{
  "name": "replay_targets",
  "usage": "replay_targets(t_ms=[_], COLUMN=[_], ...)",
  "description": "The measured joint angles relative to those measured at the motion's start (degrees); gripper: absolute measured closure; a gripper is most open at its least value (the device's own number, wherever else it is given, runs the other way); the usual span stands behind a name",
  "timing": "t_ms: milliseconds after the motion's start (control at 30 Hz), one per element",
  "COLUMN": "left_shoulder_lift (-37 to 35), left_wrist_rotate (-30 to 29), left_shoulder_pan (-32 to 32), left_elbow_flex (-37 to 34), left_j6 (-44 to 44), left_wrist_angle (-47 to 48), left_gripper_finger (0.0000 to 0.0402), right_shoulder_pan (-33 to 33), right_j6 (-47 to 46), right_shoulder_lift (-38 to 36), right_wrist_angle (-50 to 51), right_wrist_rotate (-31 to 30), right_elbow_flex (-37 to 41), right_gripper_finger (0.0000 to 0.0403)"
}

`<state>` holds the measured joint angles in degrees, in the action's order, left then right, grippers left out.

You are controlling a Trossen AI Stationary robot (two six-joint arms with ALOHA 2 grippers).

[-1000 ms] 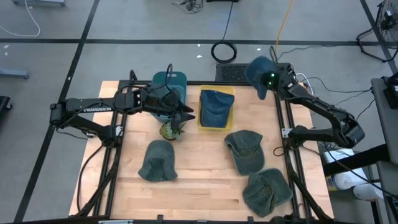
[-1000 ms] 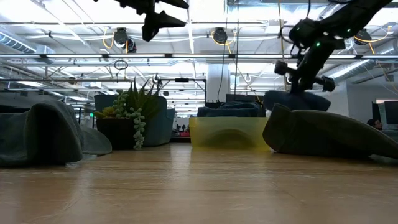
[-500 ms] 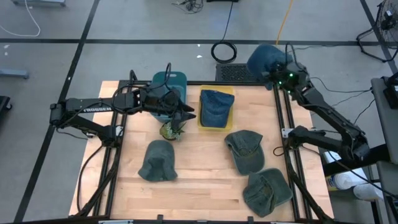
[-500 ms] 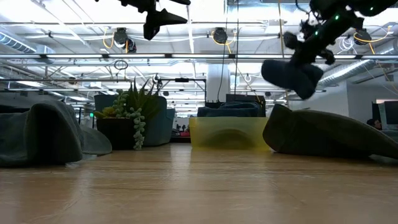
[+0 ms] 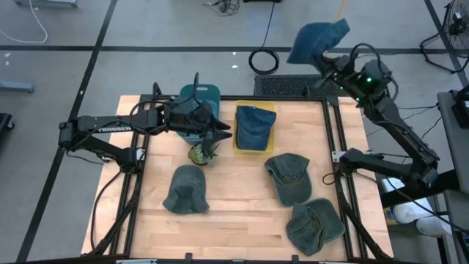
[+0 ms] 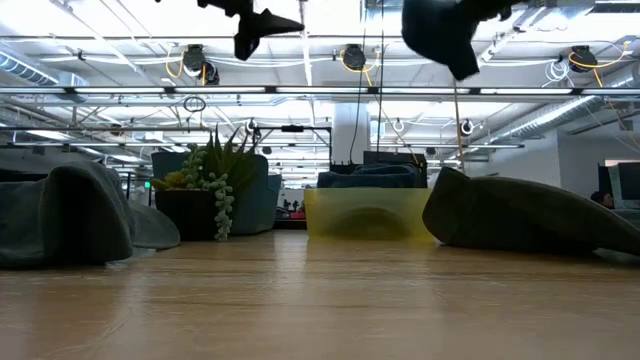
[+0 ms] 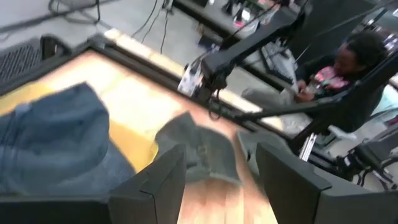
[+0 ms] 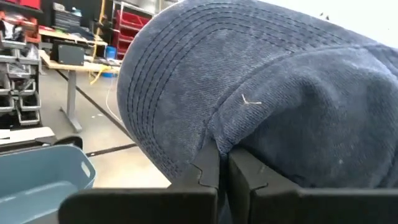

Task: Pick & Place hat
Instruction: Put the blue cap into the yellow bin

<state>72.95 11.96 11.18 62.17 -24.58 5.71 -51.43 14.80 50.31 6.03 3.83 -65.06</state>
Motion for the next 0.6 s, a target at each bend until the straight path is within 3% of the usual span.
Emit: replay_targets(t_ms=[233,400,600], left_shoulder_lift=[0.0,0.0,0.0], left_wrist_rotate=[0.0,0.0,0.0], left_shoulder_pan=[0.0,0.0,0.1], left_elbow_flex=[0.0,0.0,0.0], left_j6=[0.5,0.5,0.4], left_wrist_angle=[-6.2,-7.3,-7.3], left_gripper_finger=[0.0199,0.0199,0.0199], right_shoulder_pan=[2.6,4.6,7.3], right_j6=[7.6,13.8,19.8], right_shoulder_lift=[4.2,10.3,18.4], right_wrist_angle=[6.4,17.5,32.2], right_wrist_rotate=[7.7,12.9,14.3], right_elbow_flex=[-11.4,-21.3,-33.1], right_gripper_finger=[0.0403,0.0403,0.0403])
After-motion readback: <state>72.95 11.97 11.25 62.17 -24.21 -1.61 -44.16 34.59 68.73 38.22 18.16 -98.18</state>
